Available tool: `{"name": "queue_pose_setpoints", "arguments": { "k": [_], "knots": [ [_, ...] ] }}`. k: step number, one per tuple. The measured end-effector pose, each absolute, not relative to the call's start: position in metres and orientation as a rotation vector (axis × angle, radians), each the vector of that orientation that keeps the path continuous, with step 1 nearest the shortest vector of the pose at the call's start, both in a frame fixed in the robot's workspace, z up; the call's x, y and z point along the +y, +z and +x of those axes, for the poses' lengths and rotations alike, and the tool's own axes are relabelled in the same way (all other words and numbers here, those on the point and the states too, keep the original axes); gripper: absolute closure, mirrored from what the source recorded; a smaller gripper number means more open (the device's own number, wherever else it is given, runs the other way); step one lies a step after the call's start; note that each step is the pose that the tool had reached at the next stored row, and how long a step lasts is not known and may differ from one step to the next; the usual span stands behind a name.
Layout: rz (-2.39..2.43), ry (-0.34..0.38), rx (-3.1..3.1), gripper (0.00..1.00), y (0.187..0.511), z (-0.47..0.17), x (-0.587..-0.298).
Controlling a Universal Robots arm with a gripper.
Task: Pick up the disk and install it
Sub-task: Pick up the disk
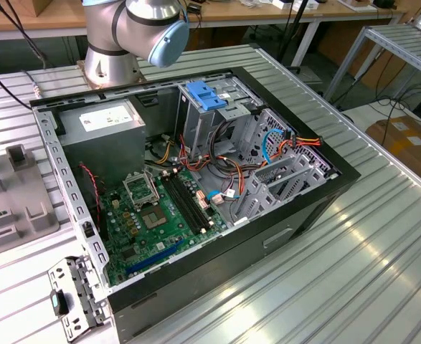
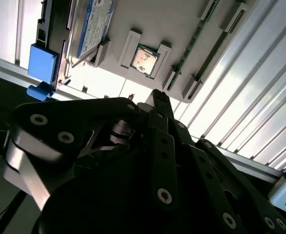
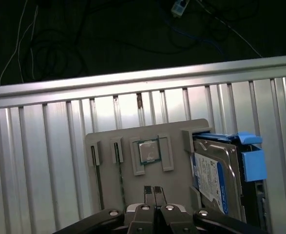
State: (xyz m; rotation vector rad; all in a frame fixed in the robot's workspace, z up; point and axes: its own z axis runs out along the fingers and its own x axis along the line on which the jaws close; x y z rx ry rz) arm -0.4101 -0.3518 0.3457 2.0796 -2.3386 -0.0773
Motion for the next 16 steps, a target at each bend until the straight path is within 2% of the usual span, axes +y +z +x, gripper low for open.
{"name": "queue_pose_setpoints", "arguments": {
  "k": [16],
  "knots": [
    [2.171,-0.076,-2.251,0.89,0.3457,-0.4101,-0.3518]
  ]
}}
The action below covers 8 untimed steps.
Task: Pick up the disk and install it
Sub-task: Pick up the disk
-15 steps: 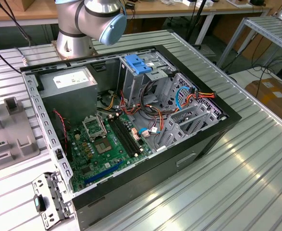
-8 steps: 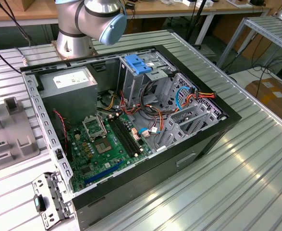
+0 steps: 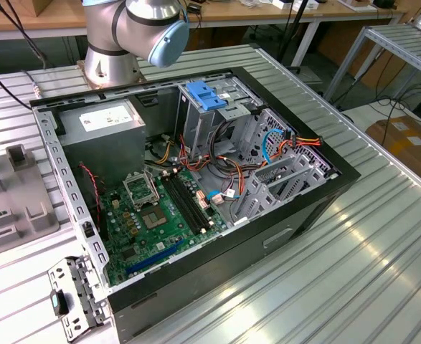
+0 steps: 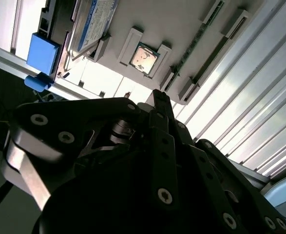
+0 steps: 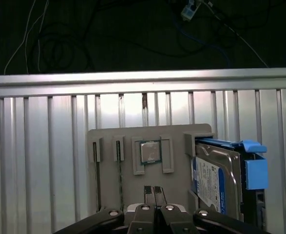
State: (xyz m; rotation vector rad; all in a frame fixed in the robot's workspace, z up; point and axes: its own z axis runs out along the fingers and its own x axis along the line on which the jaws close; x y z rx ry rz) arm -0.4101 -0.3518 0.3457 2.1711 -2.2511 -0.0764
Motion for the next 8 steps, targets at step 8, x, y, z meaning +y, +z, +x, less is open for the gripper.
{"name": "queue_pose_setpoints", "arguments": {
  "k": [8],
  "knots": [
    [2.217,-0.076,-2.204,0.89,0.3457,-0.4101,-0.3518]
  ]
}}
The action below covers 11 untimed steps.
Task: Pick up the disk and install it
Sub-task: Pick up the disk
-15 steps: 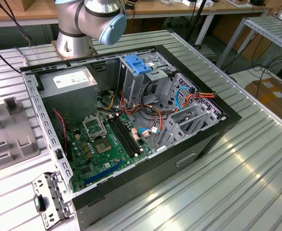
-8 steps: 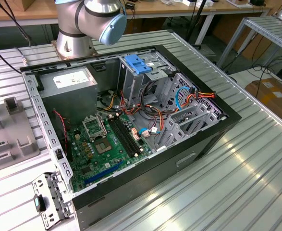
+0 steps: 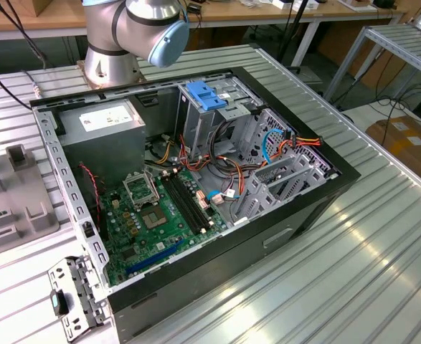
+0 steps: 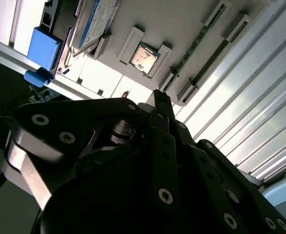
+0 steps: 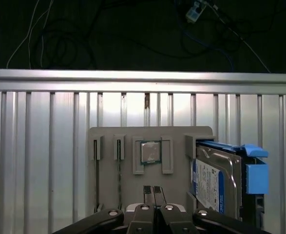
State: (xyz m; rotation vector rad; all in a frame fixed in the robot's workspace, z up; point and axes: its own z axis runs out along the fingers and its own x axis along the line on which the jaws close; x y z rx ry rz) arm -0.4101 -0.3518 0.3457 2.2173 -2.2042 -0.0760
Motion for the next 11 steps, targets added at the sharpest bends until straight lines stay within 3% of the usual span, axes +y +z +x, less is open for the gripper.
{"name": "queue_pose_setpoints", "arguments": {
  "k": [11],
  "knots": [
    [2.25,-0.076,-2.17,0.89,0.3457,-0.4101,-0.3518]
  ]
}}
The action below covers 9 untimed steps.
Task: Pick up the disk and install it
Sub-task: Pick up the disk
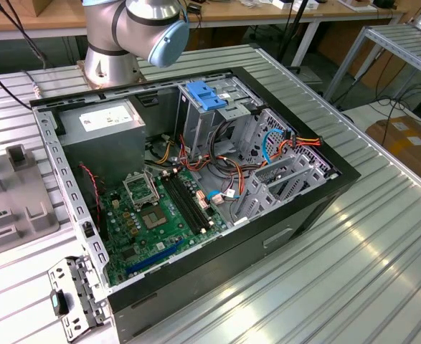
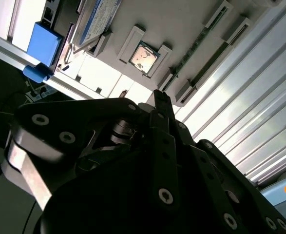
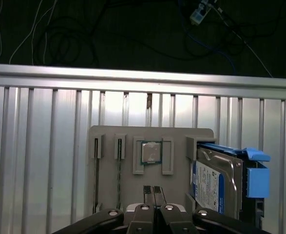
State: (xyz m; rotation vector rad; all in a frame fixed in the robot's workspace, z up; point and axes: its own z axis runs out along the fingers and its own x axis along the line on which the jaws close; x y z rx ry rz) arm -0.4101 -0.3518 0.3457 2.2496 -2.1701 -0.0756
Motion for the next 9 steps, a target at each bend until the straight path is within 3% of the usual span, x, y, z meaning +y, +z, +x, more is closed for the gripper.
{"name": "queue_pose_setpoints", "arguments": {
  "k": [1,4,6,9],
  "knots": [
    [2.25,-0.076,-2.17,0.89,0.3457,-0.4101,-0.3518],
    [2.251,-0.076,-2.169,0.7,0.3457,-0.4101,-0.3518],
    [2.252,-0.076,-2.168,0.7,0.3457,-0.4101,-0.3517],
    [2.252,-0.076,-2.167,0.57,0.3457,-0.4101,-0.3518]
  ]
}}
